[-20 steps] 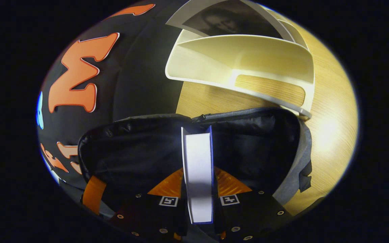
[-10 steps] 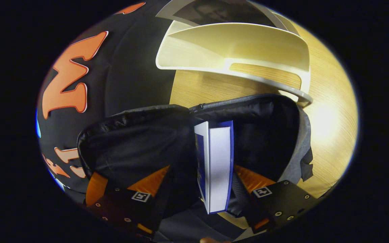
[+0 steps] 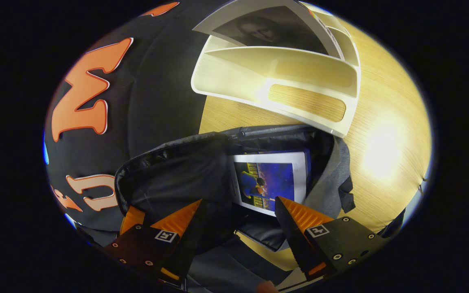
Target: Open the schoolbag, grab two books from the bookshelf and put them into the schoolbag.
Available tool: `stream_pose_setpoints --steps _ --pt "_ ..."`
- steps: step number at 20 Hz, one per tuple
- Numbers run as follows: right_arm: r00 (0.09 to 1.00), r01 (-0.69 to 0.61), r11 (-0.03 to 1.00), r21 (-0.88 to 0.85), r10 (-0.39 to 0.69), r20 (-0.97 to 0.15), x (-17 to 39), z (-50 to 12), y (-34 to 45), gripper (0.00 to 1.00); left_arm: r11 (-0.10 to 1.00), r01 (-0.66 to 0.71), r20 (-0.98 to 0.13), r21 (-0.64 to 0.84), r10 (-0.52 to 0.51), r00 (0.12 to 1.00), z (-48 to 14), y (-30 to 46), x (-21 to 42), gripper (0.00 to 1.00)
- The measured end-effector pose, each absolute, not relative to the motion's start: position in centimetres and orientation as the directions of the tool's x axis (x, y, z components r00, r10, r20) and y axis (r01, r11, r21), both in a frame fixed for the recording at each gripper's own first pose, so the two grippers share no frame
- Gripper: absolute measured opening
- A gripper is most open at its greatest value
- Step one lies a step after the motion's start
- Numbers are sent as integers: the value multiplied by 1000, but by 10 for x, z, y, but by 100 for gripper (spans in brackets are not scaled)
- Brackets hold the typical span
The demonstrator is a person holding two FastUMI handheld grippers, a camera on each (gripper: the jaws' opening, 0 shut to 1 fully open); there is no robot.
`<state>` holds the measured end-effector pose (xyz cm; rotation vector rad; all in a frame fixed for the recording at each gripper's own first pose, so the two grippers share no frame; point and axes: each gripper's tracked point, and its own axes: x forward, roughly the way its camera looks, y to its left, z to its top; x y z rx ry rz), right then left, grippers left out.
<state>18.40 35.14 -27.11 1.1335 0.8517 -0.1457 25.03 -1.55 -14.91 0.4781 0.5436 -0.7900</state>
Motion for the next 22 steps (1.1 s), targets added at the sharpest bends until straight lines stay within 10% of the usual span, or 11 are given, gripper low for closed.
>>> stream_pose_setpoints --steps 22 --pt "721 412 827 383 -38 -692 110 -147 192 99 615 768 -604 178 -548 579 -156 0 246 1"
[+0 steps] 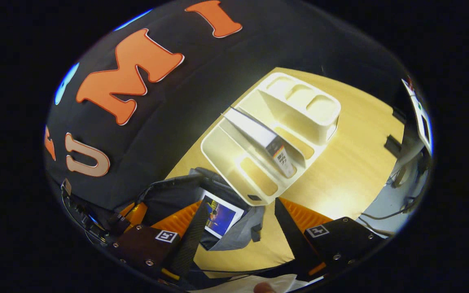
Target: Open the schoolbag, grab two books from the bookshelf and put them into the schoolbag.
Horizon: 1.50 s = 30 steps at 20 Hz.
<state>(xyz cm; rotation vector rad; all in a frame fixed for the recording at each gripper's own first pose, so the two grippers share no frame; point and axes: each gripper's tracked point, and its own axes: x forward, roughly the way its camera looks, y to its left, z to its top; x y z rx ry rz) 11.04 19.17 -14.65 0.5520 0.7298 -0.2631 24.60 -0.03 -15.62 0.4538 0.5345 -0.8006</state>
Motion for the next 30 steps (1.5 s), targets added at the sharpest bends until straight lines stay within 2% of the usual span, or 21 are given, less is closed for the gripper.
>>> stream_pose_setpoints --steps 5,9,14,19,27,29,30 --pt "721 320 941 110 -167 -673 134 -89 158 98 618 766 -605 175 -547 579 -158 2 246 1" --pt "718 267 964 23 -183 -671 175 -61 159 98 623 761 -607 180 -539 584 -160 7 250 1" --pt "655 190 974 -123 -219 -723 228 -83 151 99 623 760 -617 187 -528 584 -161 12 253 1" --pt "543 126 962 -241 -270 -795 254 -128 127 99 630 754 -625 186 -516 586 -164 18 255 1" --pt "399 92 965 -245 -261 -879 266 -195 112 100 644 741 -635 191 -494 594 -167 19 261 1" --pt "381 79 966 -246 -257 -888 265 -200 110 88 647 739 -638 187 -492 592 -169 19 261 1" --pt "375 76 966 -248 -258 -891 265 -202 110 77 647 740 -640 183 -493 589 -171 18 261 1"
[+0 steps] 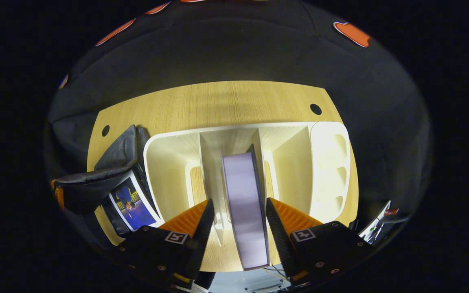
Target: Open the schoolbag, grab two books from the bookshelf and put them into the schoolbag.
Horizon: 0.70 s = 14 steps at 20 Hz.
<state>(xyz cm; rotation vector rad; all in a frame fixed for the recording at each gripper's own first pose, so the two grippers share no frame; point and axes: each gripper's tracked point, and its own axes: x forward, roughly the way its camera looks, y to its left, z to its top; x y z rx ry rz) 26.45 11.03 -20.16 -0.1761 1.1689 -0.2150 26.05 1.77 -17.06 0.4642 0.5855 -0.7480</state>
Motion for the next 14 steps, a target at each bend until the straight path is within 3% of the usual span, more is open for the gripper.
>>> stream_pose_setpoints --steps 1,4,5,14 --pt "371 76 965 -252 -262 -891 264 -203 109 72 648 740 -641 180 -494 588 -170 17 260 0" --pt "350 72 973 -220 -231 -908 260 -203 114 42 651 737 -643 179 -490 589 -171 17 261 1" --pt "350 70 972 -223 -234 -907 261 -204 111 38 653 736 -644 176 -489 588 -172 16 261 1" --pt "432 95 975 -202 -223 -874 244 -136 127 33 659 738 -641 143 -506 576 -172 14 249 0"
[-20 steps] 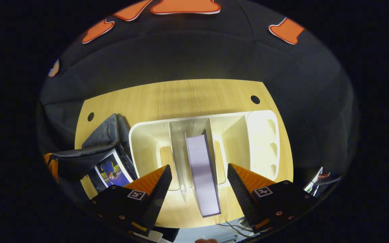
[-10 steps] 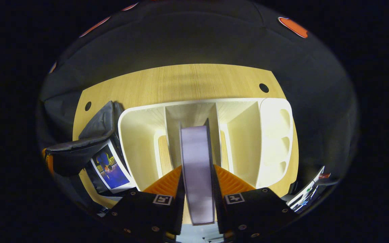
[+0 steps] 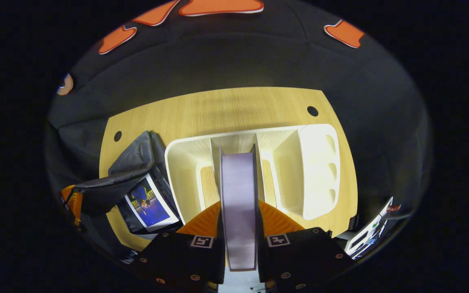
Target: Open the schoolbag, grab two books from the bookshelf and put them into the schoolbag.
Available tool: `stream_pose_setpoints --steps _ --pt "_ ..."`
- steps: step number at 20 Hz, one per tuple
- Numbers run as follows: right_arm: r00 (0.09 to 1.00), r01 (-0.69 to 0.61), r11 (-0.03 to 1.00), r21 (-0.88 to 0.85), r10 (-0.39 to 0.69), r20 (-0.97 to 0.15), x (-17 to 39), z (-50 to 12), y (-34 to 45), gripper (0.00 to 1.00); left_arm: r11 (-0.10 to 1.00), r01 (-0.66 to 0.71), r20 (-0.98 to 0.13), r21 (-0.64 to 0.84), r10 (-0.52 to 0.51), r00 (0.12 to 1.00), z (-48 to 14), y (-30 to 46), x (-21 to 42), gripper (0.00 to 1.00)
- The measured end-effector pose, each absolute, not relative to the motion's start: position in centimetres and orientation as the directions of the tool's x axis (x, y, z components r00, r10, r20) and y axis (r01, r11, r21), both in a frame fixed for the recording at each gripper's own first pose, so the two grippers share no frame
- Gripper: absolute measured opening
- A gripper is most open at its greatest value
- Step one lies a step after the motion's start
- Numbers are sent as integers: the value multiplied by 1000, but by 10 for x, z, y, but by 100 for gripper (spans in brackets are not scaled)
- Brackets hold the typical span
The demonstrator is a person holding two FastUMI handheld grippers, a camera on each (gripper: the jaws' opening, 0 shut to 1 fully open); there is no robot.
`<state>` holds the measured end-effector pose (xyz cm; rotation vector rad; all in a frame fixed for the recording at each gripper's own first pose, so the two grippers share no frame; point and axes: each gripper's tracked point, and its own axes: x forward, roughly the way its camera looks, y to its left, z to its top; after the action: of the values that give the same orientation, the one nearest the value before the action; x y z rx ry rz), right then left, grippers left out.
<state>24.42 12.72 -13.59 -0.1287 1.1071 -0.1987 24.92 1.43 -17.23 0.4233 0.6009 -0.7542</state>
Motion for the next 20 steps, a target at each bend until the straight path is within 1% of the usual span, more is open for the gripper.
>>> stream_pose_setpoints --steps 4,9,11,15,18,20 --pt "506 118 971 -208 -239 -829 230 -77 135 33 652 745 -639 138 -516 570 -172 14 245 1" --pt "617 148 970 -193 -243 -749 198 -7 154 32 637 751 -640 174 -507 577 -172 13 239 1" --pt "656 140 980 -144 -201 -728 181 11 173 32 632 755 -641 178 -508 576 -172 12 235 0" --pt "703 97 995 -12 -77 -707 140 24 211 31 634 749 -641 193 -497 586 -173 11 234 1" --pt "729 93 984 155 39 -683 111 13 235 32 636 746 -641 199 -492 590 -171 9 232 1" --pt "738 95 969 228 85 -669 97 -7 238 32 640 739 -642 210 -480 598 -171 9 232 1"
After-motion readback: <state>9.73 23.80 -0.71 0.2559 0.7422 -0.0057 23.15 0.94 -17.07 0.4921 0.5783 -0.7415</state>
